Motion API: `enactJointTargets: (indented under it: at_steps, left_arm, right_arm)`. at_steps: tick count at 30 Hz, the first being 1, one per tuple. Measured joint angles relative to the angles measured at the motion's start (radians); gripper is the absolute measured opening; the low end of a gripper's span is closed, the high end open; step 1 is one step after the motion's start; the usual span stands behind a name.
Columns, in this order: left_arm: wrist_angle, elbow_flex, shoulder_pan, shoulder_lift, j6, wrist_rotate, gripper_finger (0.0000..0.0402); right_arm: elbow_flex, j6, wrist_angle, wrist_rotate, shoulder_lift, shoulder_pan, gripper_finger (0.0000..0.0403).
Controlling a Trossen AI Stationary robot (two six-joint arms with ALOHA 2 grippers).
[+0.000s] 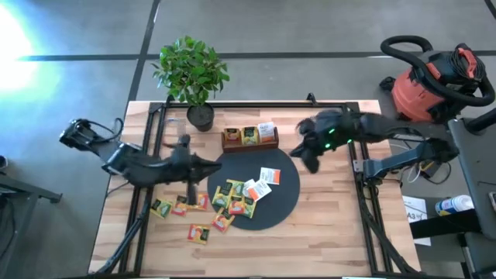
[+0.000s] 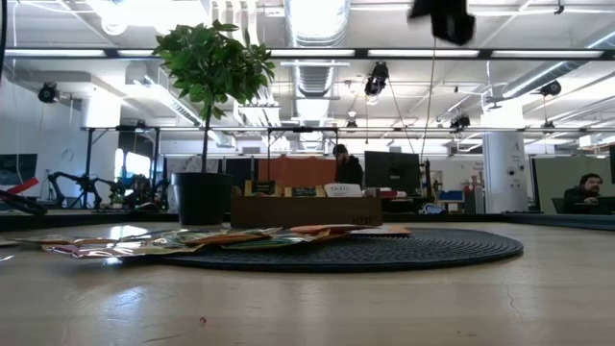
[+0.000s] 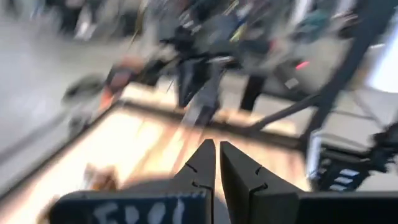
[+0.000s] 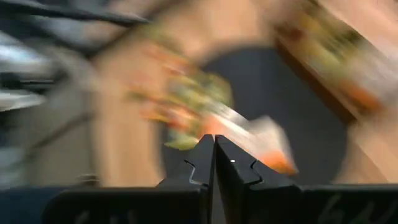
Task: Pick & Place Tea
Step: Put the middle white tea bag into the right slot of the wooden organizer
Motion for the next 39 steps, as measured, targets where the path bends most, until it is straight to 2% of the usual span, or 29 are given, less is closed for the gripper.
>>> enactJointTargets:
  at_steps: [1,4,7,11,16,18,21,24,28,35,39]
  left_arm:
    - [-0.039,-0.014,0.024,0.009,-0.064,0.002,0.0]
    - [-0.082,-0.068,0.107,0.032,-0.199,0.074,0.0006]
    - [-0.072,-0.126,0.199,0.053,-0.295,0.209,0.0028]
    - [-0.038,-0.222,0.304,0.095,-0.337,0.392,0.0069]
    - [0.235,-0.386,0.35,0.167,-0.296,0.6,0.008]
    - [0.346,-0.445,0.348,0.212,-0.28,0.662,0.0078]
    - [0.428,-0.498,0.347,0.292,-0.326,0.738,0.0076]
    - [0.472,-0.505,0.347,0.37,-0.355,0.767,0.0076]
    - [0.492,-0.464,0.348,0.463,-0.345,0.768,0.0076]
    - [0.501,-0.382,0.367,0.605,-0.312,0.873,0.0076]
    - [0.506,-0.365,0.387,0.667,-0.296,0.878,0.0076]
  right_arm:
    - [-0.019,0.027,-0.032,0.038,0.015,-0.004,0.0009]
    - [-0.091,0.04,-0.046,0.044,0.055,-0.009,0.0022]
    - [-0.173,0.064,0.067,-0.05,0.097,-0.007,0.0057]
    - [-0.291,0.121,0.249,-0.172,0.179,0.012,0.0118]
    - [-0.447,0.298,0.562,-0.261,0.287,0.035,0.0179]
    - [-0.502,0.41,0.712,-0.276,0.329,0.035,0.0193]
    - [-0.563,0.564,0.919,-0.273,0.384,0.033,0.0204]
    - [-0.587,0.648,1.034,-0.264,0.433,0.034,0.0205]
    - [-0.581,0.675,1.022,-0.253,0.485,0.037,0.0202]
    - [-0.566,0.693,1.022,-0.218,0.528,0.041,0.0201]
    - [-0.569,0.693,1.013,-0.192,0.531,0.042,0.0201]
